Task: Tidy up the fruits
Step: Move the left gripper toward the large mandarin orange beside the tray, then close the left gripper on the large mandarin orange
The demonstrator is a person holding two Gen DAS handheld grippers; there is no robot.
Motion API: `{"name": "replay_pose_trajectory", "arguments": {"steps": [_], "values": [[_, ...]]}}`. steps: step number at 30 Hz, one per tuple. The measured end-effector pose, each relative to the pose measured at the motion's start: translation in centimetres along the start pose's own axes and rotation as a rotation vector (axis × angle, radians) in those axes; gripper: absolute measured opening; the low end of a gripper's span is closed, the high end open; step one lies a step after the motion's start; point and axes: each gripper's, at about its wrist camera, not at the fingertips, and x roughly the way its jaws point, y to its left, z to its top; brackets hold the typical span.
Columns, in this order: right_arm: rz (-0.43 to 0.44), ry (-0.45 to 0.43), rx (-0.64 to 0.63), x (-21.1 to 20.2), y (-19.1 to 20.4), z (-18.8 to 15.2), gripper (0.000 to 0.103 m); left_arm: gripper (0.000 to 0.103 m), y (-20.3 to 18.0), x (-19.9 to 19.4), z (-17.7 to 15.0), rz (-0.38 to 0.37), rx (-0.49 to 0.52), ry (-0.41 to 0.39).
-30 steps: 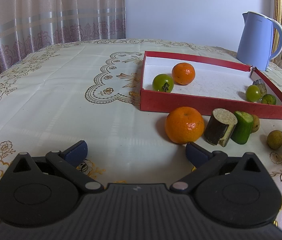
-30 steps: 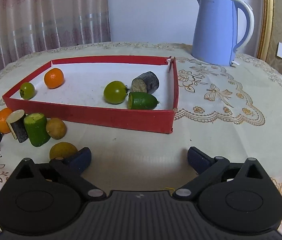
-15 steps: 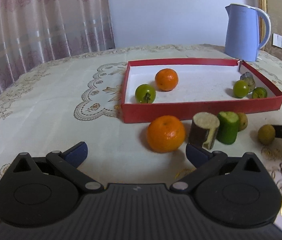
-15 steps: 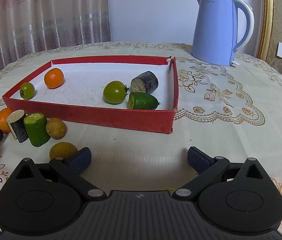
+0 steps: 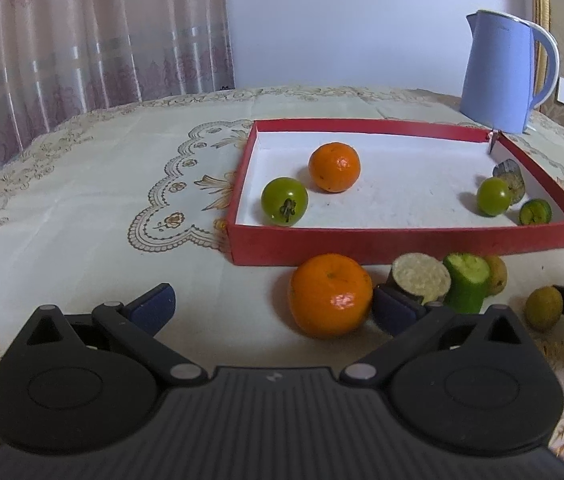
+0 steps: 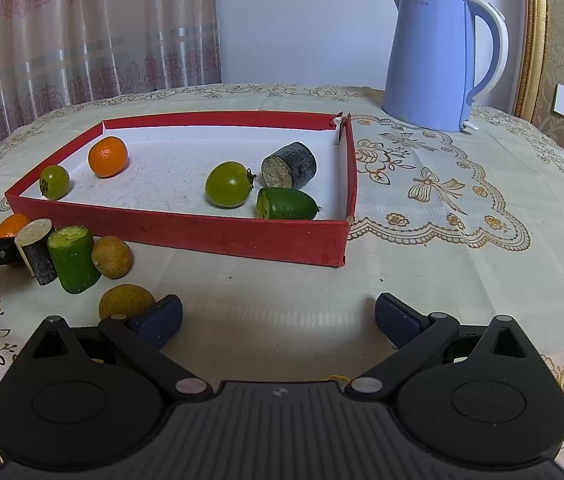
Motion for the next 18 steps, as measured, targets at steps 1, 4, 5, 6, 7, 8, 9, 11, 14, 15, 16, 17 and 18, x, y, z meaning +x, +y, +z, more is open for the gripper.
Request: {"name": "replay_pose_trajectory", "arguments": {"steps": [1, 4, 5, 6, 7, 8, 9, 11, 14, 15, 16, 17, 18], "values": [[0.000, 0.000, 0.000, 0.00, 0.00, 0.00, 0.103, 0.103, -0.03, 0.18, 0.06, 0.000, -0.003, 0.005], [0.000, 0.000, 0.000, 0.00, -0.01, -0.01, 0.103, 0.103, -0.29, 0.92, 0.15, 0.011, 0.013, 0.038], [0.000, 0.000, 0.000, 0.00, -0.01, 0.00, 0.103, 0.103, -0.18, 1.04, 0.21, 0.011, 0.005, 0.043], [0.000, 0.000, 0.000, 0.01, 0.00, -0.01, 0.103, 0.103, -0.06, 1.11, 0.24, 0.011, -0.002, 0.045], [0.000, 0.000, 0.000, -0.01, 0.04, -0.01, 0.103, 0.103, 0.00, 1.15, 0.24, 0.009, -0.005, 0.045], [0.000, 0.000, 0.000, 0.01, -0.02, -0.01, 0.103, 0.103, 0.02, 1.13, 0.21, 0.008, -0.004, 0.044], [0.000, 0.000, 0.000, 0.00, 0.00, -0.01, 0.103, 0.103, 0.01, 1.12, 0.20, 0.008, -0.001, 0.042], [0.000, 0.000, 0.000, 0.00, -0.01, -0.01, 0.103, 0.103, 0.00, 1.04, 0.12, 0.006, 0.000, 0.038], [0.000, 0.000, 0.000, 0.00, -0.01, -0.01, 0.103, 0.103, -0.17, 0.96, 0.08, 0.015, -0.002, 0.030], [0.000, 0.000, 0.000, 0.00, -0.02, -0.01, 0.103, 0.103, -0.28, 0.93, 0.06, 0.019, 0.000, 0.028], [0.000, 0.000, 0.000, 0.00, -0.02, -0.01, 0.103, 0.103, -0.39, 0.88, 0.04, 0.025, 0.003, 0.025], [0.000, 0.000, 0.000, 0.00, 0.00, -0.01, 0.103, 0.103, -0.51, 0.81, 0.02, 0.030, 0.004, 0.023], [0.000, 0.000, 0.000, 0.00, -0.02, -0.01, 0.103, 0.101, -0.59, 0.84, 0.03, 0.033, 0.007, 0.023]]}}
